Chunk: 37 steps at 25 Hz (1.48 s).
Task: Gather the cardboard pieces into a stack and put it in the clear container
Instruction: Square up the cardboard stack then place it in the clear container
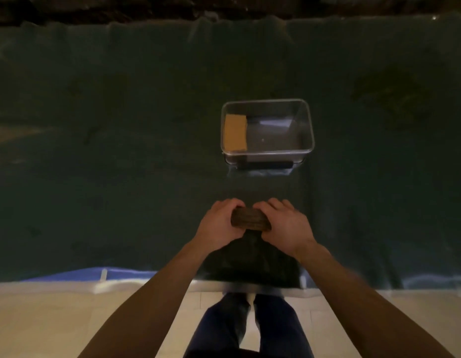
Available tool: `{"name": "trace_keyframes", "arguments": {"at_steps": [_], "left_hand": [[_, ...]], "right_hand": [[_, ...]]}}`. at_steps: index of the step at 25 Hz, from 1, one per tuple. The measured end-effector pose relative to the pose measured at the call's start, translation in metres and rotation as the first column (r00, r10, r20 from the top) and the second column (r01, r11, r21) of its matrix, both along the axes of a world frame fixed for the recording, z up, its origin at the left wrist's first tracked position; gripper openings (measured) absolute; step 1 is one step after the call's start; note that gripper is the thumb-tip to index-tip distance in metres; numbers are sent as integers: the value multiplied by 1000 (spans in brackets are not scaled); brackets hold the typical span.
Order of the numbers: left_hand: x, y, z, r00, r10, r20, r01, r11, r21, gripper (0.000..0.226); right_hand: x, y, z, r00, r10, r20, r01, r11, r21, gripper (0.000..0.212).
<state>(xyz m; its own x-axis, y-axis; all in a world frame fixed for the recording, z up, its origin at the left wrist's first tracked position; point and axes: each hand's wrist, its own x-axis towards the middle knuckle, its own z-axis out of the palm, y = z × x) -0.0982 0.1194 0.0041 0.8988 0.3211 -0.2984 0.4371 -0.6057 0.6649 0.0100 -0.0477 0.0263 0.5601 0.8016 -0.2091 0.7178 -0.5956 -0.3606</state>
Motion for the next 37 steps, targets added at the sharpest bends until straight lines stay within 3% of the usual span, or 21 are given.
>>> {"name": "trace_keyframes", "arguments": {"at_steps": [3,7,13,15,18,20,22,23,26,27,29,32,33,35,37], "left_hand": [[6,-4,-22,1000,30,-9,-29,998,48,54],[8,-13,-43,997,70,-25,-70,997,-20,58],[4,-23,-58,993,111,46,-109,993,-45,65],[-1,-19,-56,989,138,56,-128,980,-153,75],[-19,-5,-52,920,365,145,-245,823,-513,81],[-27,-1,-51,785,592,182,-322,641,-697,70],[-24,-10,-53,644,757,116,-421,477,-771,66],[-19,-21,-54,621,779,88,-458,452,-765,69],[-10,-65,-54,747,661,69,-394,524,-755,72],[-10,-69,-56,776,629,46,-360,501,-787,66],[-11,-56,-63,766,641,40,-349,468,-812,53],[-9,-44,-63,630,776,42,-451,409,-793,60],[-7,-50,-60,638,770,14,-459,395,-796,62],[-6,-64,-58,742,671,-1,-399,439,-805,66],[-6,-57,-60,740,673,-1,-399,437,-806,69]], "right_hand": [[4,1,-21,1000,-14,5,14,1000,-24,58],[8,0,-44,999,-28,-28,26,997,-78,61],[3,1,-59,994,-21,104,30,996,-85,55],[3,0,-59,993,-13,118,22,997,-73,54],[7,1,-59,994,1,111,9,996,-87,56],[8,1,-59,995,5,102,5,995,-99,56],[7,1,-58,996,-1,94,10,996,-93,55],[5,1,-58,996,-7,94,15,996,-87,55],[5,2,-57,994,-25,111,35,995,-92,57],[5,3,-57,993,-27,118,38,994,-98,57],[6,3,-56,992,-23,125,36,994,-104,56],[6,3,-55,994,-23,104,33,995,-96,56],[6,2,-55,994,-29,102,39,995,-95,57],[6,1,-53,993,-32,110,42,995,-90,57],[6,0,-52,993,-25,119,36,995,-91,56]]}}
